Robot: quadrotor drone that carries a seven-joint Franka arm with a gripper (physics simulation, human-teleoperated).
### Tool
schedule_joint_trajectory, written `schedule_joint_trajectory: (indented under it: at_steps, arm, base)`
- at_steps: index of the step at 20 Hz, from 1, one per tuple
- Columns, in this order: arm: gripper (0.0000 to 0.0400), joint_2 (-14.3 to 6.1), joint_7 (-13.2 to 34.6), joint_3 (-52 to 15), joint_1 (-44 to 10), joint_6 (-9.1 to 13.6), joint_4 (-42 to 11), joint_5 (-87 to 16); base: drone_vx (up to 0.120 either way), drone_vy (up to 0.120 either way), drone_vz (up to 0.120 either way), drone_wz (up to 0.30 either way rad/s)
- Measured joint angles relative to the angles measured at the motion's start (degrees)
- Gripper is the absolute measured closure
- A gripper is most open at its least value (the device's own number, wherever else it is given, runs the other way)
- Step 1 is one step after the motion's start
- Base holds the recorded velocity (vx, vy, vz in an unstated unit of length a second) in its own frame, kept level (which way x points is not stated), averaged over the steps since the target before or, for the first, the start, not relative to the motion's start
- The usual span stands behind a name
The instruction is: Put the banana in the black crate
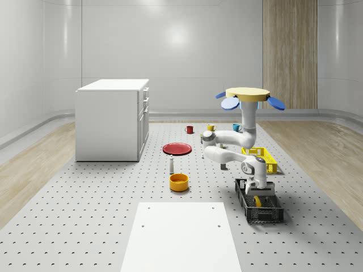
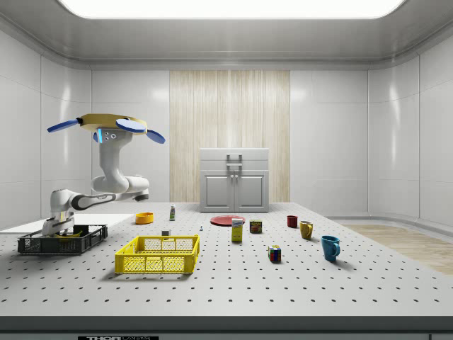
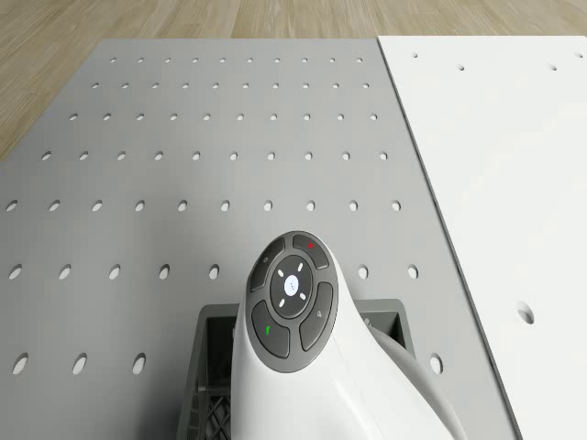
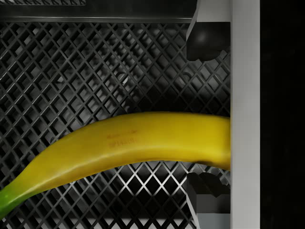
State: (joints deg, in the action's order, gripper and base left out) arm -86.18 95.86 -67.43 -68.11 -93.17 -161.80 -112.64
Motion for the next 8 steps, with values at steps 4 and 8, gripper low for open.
schedule_joint_trajectory:
  at_steps: [4, 8]
  arm:
    - [0.0014, 0.11, 0.22, -1.40, 0.32, 0.65, -0.49, 1.34]
    - [0.0006, 0.16, 0.32, -2.01, 0.44, 0.92, -0.68, 1.93]
  base:
    - [0.000, 0.000, 0.000, 0.000]
    - [0.000, 0.000, 0.000, 0.000]
